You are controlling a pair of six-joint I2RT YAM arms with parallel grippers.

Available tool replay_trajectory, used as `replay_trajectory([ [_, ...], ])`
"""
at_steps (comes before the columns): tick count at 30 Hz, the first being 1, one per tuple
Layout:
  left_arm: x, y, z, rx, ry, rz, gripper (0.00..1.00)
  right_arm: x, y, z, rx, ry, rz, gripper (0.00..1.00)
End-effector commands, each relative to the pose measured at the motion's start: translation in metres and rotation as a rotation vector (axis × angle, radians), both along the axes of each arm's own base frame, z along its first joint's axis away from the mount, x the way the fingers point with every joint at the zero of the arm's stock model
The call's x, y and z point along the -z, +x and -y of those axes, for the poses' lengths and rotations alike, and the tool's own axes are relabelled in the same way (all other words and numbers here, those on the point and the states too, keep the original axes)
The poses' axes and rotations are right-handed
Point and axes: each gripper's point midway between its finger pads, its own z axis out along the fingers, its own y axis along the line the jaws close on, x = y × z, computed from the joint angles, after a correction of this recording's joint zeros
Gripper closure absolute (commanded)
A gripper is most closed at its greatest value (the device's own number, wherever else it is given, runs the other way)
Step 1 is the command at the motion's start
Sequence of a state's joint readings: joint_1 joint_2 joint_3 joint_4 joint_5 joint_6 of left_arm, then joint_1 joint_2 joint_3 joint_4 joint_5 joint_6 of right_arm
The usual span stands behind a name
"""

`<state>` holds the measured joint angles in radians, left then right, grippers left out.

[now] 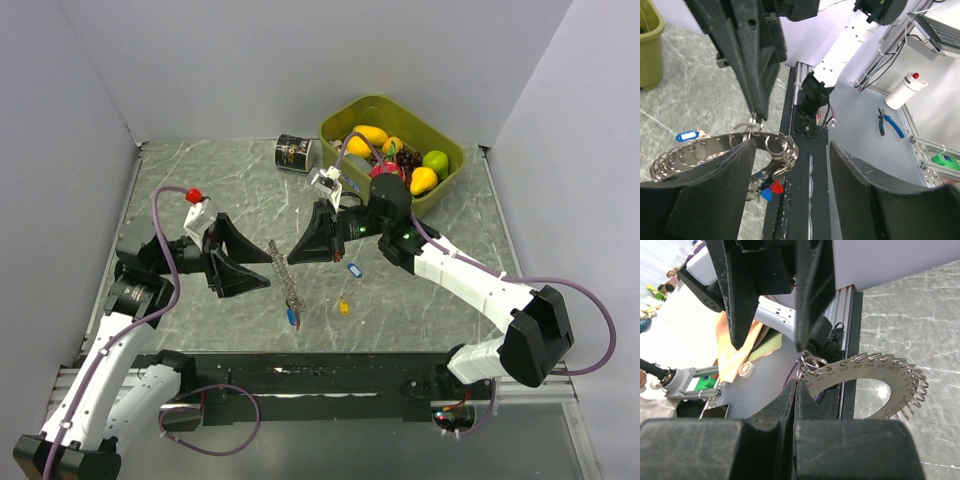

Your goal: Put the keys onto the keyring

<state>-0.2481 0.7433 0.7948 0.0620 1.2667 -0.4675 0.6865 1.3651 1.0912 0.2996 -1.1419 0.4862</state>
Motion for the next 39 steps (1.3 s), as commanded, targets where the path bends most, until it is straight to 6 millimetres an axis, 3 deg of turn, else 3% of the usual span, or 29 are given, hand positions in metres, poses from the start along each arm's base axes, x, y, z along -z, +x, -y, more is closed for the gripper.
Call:
replay_trajectory([
  [1,-0.007,0.005,0.002,-0.016,0.005,0.024,0.32,-0.022,0.000,0.002,0.001,0.067,0.074,1.00],
  [19,-0.001,0.015,0.010,-0.031,0.005,0.003,0.29,-0.019,0.010,-0.004,0.052,0.049,0.039,1.00],
  [27,-0.007,0.015,0.013,-0.019,-0.040,0.012,0.33,-0.016,0.011,-0.004,0.053,0.049,0.029,1.00],
  [39,0.004,0.018,0.017,-0.001,-0.019,-0.018,0.36,-0.020,0.009,-0.004,0.036,0.070,0.024,1.00],
])
